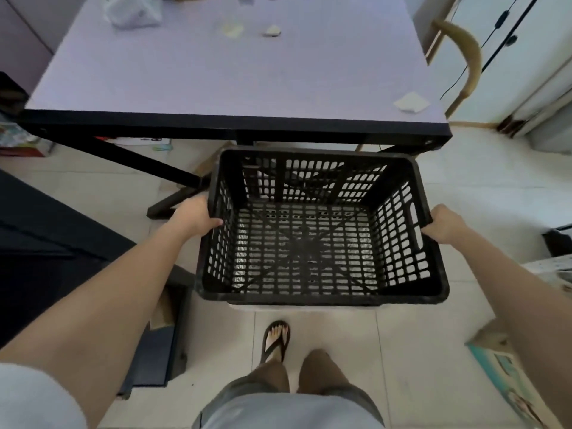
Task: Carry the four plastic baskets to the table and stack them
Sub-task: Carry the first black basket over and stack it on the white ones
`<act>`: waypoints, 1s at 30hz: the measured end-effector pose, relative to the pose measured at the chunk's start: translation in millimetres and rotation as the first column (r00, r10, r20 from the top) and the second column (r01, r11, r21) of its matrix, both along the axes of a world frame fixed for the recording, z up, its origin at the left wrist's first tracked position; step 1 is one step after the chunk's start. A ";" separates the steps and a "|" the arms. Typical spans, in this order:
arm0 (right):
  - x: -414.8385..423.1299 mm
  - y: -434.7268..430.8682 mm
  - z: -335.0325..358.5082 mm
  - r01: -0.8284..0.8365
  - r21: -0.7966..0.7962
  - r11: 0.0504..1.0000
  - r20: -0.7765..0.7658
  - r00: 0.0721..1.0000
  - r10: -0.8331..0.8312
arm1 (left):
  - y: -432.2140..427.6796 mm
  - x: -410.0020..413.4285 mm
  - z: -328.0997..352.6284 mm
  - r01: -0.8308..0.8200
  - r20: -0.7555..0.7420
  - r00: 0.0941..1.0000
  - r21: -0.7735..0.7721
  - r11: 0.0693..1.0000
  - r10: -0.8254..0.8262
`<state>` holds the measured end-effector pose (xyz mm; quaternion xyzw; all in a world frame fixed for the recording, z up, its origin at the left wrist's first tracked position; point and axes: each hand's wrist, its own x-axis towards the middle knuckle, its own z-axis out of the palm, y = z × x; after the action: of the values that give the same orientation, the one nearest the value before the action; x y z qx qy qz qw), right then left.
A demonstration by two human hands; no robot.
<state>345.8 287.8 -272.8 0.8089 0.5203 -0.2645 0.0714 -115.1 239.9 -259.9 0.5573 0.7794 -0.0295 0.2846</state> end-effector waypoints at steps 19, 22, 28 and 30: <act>-1.6 -8.5 -10.9 0.008 0.059 0.998 0.056 0.998 -0.011 | 2.1 -8.4 -10.4 -0.071 0.058 0.996 -0.056 0.996 0.074; -4.0 -8.3 -9.9 0.008 0.057 0.998 0.073 0.997 -0.013 | 0.5 -7.2 -7.9 -0.098 0.069 0.992 -0.064 0.993 0.103; 0.6 -8.7 -8.2 -0.009 0.072 0.997 0.054 0.999 0.005 | -3.2 0.9 -2.9 -0.114 0.101 0.987 -0.112 0.987 0.125; 1.7 -9.4 -7.8 -0.012 0.079 0.997 0.046 0.999 0.008 | -4.1 2.3 -3.1 -0.123 0.096 0.986 -0.105 0.987 0.133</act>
<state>347.5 278.4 -280.6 0.8143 0.5326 -0.2248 0.0524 -112.8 235.8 -263.0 0.4920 0.7956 -0.0206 0.3528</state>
